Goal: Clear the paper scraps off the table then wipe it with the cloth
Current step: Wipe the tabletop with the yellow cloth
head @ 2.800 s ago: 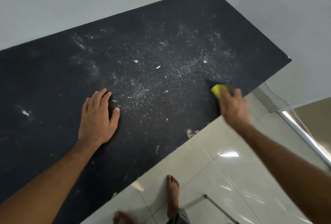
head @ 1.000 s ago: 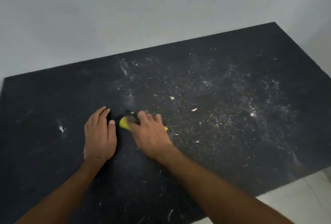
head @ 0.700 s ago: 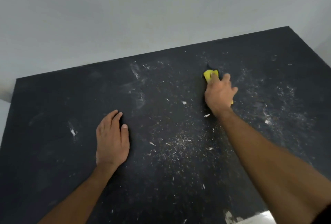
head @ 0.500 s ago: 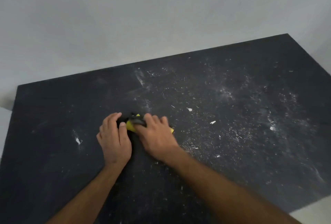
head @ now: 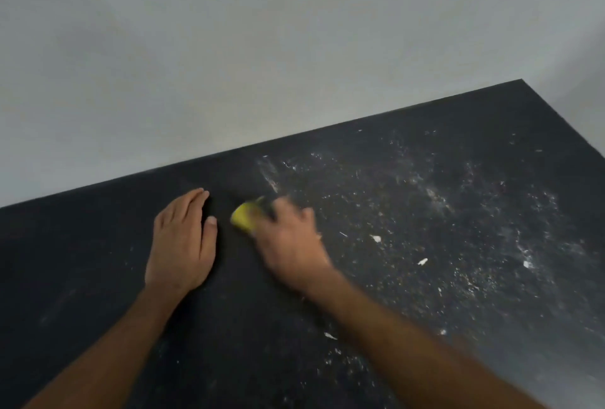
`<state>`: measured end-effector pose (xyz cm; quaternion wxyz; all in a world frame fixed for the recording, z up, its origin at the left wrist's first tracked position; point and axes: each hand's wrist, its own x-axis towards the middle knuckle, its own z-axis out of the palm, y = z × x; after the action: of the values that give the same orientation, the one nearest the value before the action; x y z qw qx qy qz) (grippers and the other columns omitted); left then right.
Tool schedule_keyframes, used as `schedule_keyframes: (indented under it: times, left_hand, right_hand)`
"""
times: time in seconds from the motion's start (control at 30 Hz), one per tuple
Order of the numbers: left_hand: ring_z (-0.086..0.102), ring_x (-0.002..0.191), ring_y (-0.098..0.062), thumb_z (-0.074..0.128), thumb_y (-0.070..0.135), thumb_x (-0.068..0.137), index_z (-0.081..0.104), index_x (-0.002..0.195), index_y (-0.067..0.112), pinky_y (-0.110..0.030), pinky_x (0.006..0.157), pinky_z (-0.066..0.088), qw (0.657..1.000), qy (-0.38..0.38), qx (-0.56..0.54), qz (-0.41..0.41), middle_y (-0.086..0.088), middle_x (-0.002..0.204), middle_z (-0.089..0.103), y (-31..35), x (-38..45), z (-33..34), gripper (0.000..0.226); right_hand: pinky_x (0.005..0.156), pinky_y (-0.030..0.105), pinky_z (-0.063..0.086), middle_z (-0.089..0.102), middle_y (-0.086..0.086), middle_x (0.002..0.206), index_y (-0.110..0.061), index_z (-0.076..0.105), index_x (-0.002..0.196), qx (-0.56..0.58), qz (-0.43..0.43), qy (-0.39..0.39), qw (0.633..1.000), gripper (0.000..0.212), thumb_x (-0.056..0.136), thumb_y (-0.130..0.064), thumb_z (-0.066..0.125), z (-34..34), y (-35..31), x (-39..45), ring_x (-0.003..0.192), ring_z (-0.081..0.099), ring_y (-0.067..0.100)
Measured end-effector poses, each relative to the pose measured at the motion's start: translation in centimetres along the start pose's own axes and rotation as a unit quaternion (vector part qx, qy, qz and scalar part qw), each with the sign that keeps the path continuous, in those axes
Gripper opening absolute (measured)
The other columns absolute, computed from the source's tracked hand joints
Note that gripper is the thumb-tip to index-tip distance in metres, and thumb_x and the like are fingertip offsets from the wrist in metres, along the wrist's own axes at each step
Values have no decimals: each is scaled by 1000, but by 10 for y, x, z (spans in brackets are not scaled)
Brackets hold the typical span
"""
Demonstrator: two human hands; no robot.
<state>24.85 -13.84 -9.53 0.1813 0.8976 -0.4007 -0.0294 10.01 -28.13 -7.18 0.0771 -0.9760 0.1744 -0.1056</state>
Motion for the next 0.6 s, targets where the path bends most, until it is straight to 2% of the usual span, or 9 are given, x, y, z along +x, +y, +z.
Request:
schedule_keyframes:
  times: [0.03, 0.1, 0.17, 0.27, 0.33, 0.4, 0.5, 0.57, 0.6]
  left_hand:
    - [43, 139, -30, 30, 36, 102, 48, 146, 6, -47, 115, 31, 1000, 4, -9, -7, -12, 151, 48, -1, 0, 0, 56]
    - [42, 139, -31, 29, 35, 102, 48, 146, 4, -48, 116, 32, 1000, 3, -16, -13, -13, 152, 47, -2, 0, 0, 57]
    - [41, 141, -29, 29, 36, 103, 47, 147, 5, -48, 118, 31, 1000, -8, -12, -14, -11, 153, 46, -1, 1, 0, 57]
    - [38, 143, -28, 29, 38, 103, 46, 149, 6, -47, 121, 29, 999, -27, 10, -20, -9, 154, 43, 0, 2, -1, 58]
    - [37, 144, -27, 28, 38, 103, 45, 150, 7, -45, 122, 28, 999, -37, 22, -25, -9, 155, 42, 1, 2, -2, 59]
    - [37, 143, -26, 28, 38, 102, 45, 150, 8, -44, 122, 28, 998, -44, 23, -27, -8, 155, 42, 2, 1, -4, 59]
    - [41, 141, -26, 29, 36, 102, 45, 148, 8, -44, 121, 30, 999, -39, -3, -30, -8, 151, 45, 3, 1, -7, 56]
    - [44, 138, -27, 32, 34, 100, 46, 143, 10, -46, 119, 33, 999, -23, -25, -32, -9, 146, 48, 3, -2, -7, 51]
    - [44, 136, -26, 34, 33, 99, 47, 140, 11, -45, 118, 34, 999, -16, -30, -32, -9, 144, 50, 3, -2, -7, 48]
  right_hand:
    - [75, 45, 39, 50, 8, 106, -31, 57, 124, 13, -38, -29, 999, 29, 96, -30, 53, 7, -22, 3, 87, 53, 31]
    - [75, 44, 39, 50, 7, 101, -32, 61, 119, 18, -12, 10, 1000, 27, 93, -31, 57, 12, -8, 20, 81, 55, 31]
    - [76, 46, 41, 53, 10, 102, -27, 64, 119, -39, 123, 69, 989, 28, 92, -29, 58, 9, 51, 35, 80, 59, 33]
    - [89, 53, 39, 51, 16, 112, -21, 57, 125, -59, 357, 61, 930, 29, 100, -31, 46, -21, 157, 38, 93, 59, 40]
    - [93, 55, 36, 49, 18, 116, -18, 56, 126, -40, 393, 86, 914, 30, 102, -32, 43, -35, 175, 37, 97, 57, 42]
    - [85, 50, 39, 51, 16, 115, -20, 56, 127, -59, 326, 105, 938, 34, 101, -32, 39, -28, 138, 48, 94, 56, 40]
    - [74, 42, 35, 53, 8, 109, -32, 58, 129, -15, 74, 23, 997, 42, 96, -35, 34, 5, 22, 69, 91, 55, 33]
    - [77, 42, 35, 52, 7, 105, -33, 60, 128, 6, -39, -52, 998, 35, 96, -34, 44, 17, -28, 80, 90, 55, 30]
    - [79, 43, 36, 52, 7, 105, -35, 60, 128, 19, -50, -46, 998, 34, 97, -34, 47, 18, -24, 89, 91, 55, 29]
